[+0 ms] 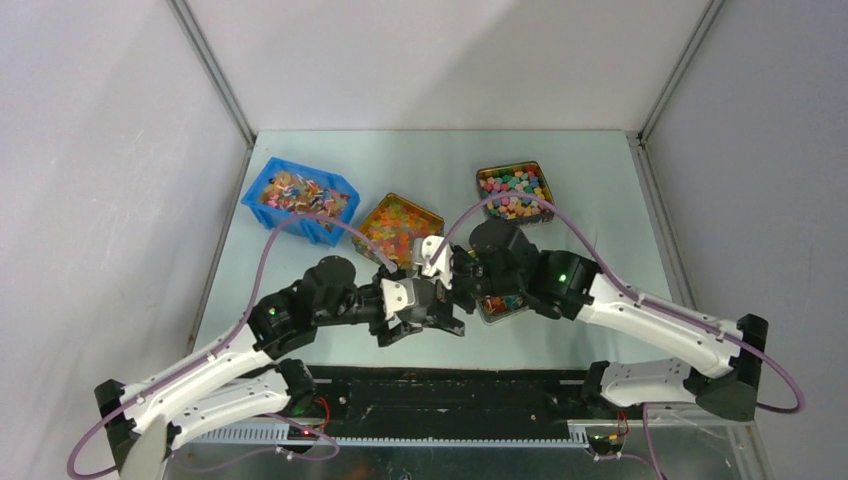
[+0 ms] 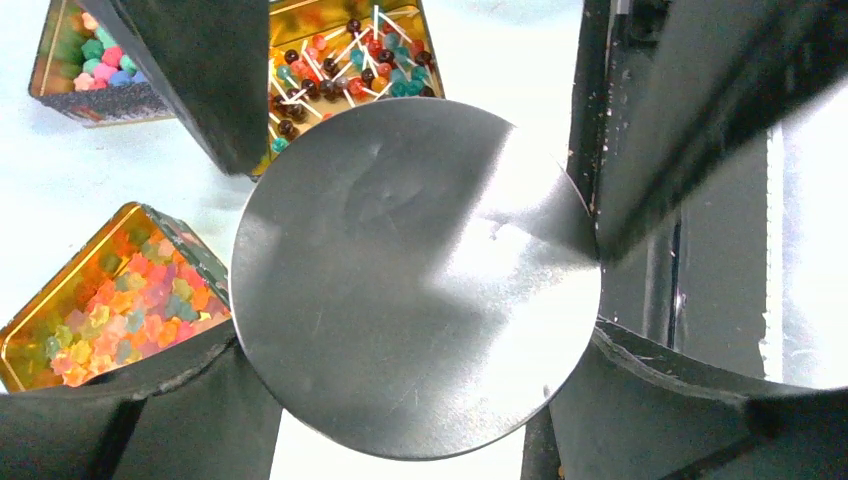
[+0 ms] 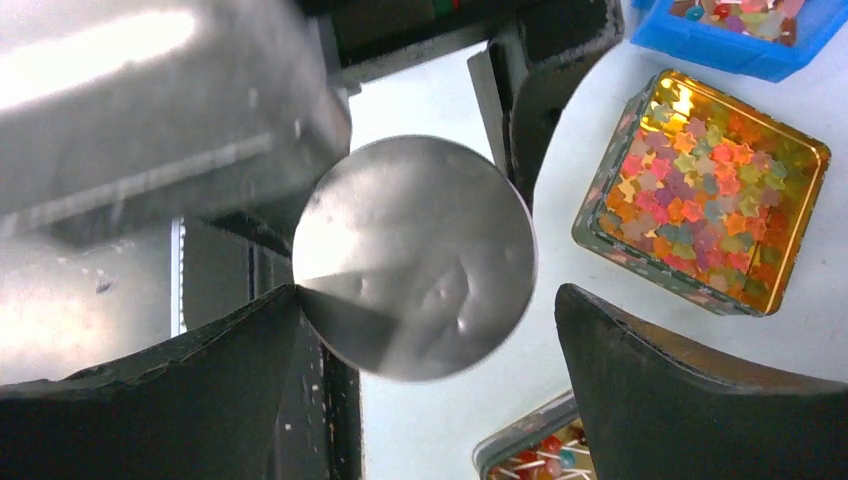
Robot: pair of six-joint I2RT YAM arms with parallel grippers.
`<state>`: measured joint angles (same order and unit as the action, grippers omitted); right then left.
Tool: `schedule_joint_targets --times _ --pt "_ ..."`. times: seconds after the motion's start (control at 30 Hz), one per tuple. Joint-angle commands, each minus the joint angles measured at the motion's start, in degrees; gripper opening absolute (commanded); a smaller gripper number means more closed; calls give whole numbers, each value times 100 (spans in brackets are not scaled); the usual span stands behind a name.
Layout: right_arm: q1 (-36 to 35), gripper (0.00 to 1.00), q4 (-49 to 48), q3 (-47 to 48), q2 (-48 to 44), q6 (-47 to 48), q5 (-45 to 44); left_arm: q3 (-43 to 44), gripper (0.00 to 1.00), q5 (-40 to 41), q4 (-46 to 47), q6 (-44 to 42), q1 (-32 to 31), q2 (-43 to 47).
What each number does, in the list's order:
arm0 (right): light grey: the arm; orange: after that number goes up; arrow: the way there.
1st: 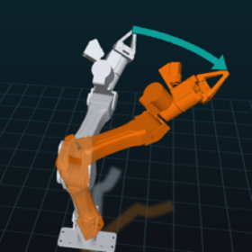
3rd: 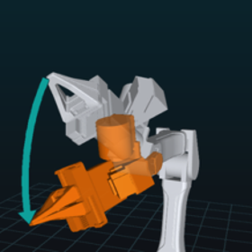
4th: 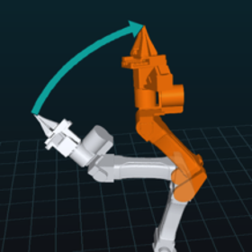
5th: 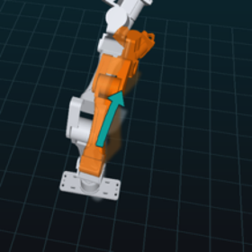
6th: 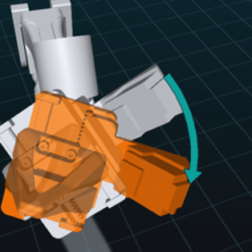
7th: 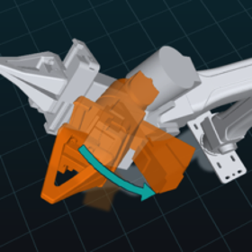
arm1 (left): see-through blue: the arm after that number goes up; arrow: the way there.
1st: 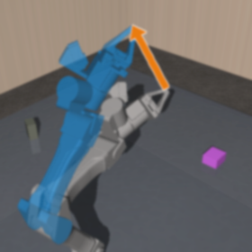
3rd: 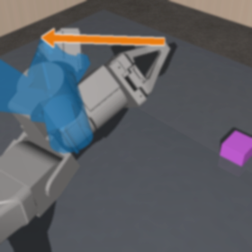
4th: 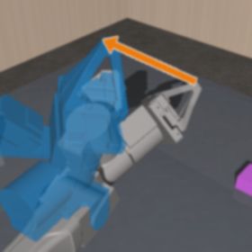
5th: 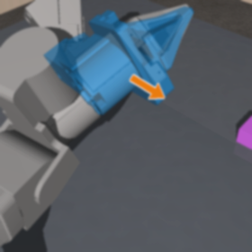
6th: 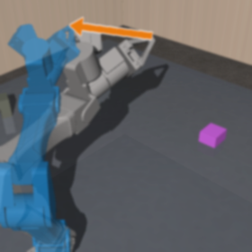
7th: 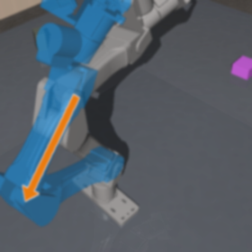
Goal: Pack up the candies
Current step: Screw the bottle lid onto the packing bottle.
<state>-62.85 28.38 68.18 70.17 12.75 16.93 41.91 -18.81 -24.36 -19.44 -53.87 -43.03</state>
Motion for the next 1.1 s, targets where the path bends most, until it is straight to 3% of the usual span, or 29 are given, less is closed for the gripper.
schedule_joint_targets --times 0.0,0.3,0.57,1.07 --pt "258 100 534 46 -451 799 779 240 38 -433 -95 -385 -10 117" --pt "801 99 1060 45 -688 1893 2301 337 38 -1105 -488 -864 -10 12" --pt "862 100 715 52 -348 2012 3327 372 37 -1773 -522 -1127 -12 -145" --pt "444 92 496 43 223 1804 3019 334 37 -1926 -297 -1035 -10 -123"
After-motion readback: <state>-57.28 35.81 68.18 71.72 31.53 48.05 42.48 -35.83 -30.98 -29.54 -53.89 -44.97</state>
